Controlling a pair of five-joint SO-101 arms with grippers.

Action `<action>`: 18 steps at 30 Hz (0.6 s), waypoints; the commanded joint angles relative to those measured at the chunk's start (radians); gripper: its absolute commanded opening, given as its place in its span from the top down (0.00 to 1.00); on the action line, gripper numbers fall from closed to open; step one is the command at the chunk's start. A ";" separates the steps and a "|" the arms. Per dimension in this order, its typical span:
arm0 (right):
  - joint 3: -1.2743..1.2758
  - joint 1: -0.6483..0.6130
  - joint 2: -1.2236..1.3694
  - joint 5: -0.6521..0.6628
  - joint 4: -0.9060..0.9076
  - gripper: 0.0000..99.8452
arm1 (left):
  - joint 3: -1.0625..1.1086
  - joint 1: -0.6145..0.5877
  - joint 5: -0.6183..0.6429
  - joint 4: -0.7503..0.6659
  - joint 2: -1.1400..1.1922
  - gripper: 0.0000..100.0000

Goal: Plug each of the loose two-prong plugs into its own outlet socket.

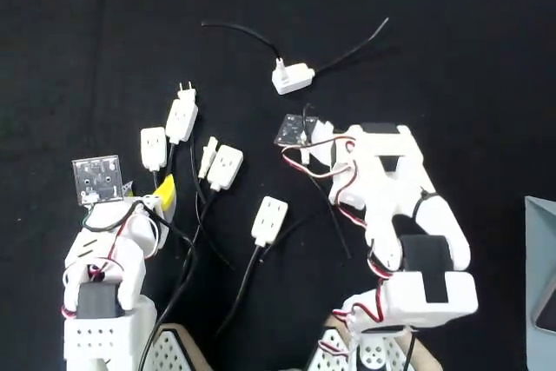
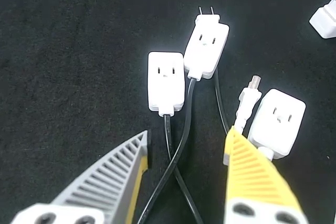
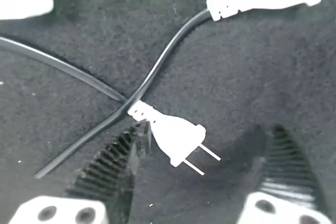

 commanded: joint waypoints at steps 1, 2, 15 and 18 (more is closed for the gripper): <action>0.007 0.003 -0.019 0.011 0.035 0.77 | -0.012 -0.005 -0.012 -0.023 -0.002 0.77; 0.007 0.003 -0.024 0.011 0.038 0.77 | -0.012 -0.005 -0.012 -0.023 -0.002 0.77; 0.007 0.006 -0.022 0.011 0.138 0.66 | -0.012 -0.005 -0.012 -0.023 -0.002 0.77; 0.007 0.005 -0.022 0.011 0.138 0.73 | -0.012 -0.005 -0.012 -0.023 -0.002 0.77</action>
